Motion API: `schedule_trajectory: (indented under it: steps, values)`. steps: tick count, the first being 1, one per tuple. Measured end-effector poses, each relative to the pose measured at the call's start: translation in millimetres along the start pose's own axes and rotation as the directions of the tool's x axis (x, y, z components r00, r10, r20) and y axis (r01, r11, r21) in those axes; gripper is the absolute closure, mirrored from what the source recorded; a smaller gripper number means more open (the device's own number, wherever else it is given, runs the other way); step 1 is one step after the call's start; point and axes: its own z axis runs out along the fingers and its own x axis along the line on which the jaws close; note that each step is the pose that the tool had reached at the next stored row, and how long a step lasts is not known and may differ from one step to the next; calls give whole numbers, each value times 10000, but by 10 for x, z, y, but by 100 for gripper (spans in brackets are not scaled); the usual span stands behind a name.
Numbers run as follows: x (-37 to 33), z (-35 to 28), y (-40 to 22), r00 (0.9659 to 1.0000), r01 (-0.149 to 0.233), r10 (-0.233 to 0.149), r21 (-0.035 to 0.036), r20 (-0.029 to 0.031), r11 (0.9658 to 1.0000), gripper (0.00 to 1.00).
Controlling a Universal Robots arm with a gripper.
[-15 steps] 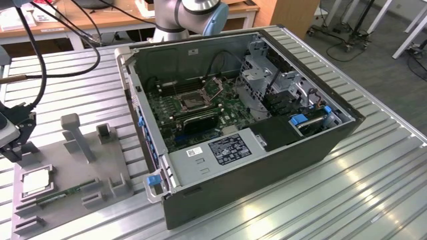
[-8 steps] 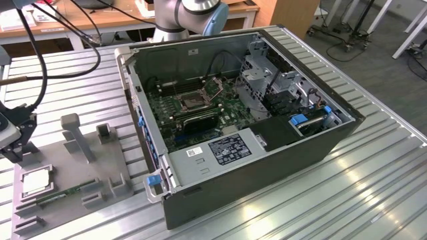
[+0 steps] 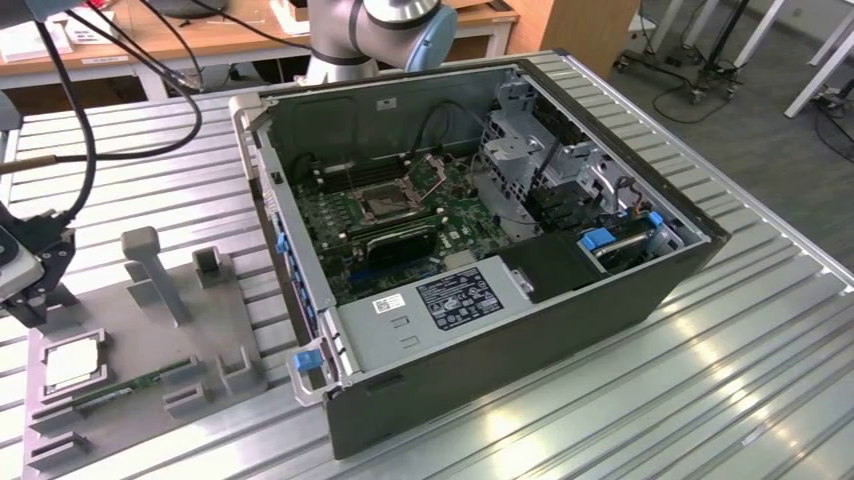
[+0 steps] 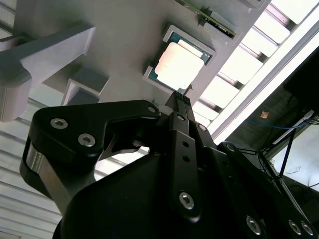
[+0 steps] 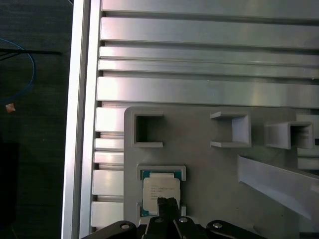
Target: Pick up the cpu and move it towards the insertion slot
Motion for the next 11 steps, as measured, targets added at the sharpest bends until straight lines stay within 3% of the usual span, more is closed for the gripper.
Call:
schedule_trajectory:
  steps: [11]
  values:
    - [0,44,-2,10000,0,0,0,0,10000,89]
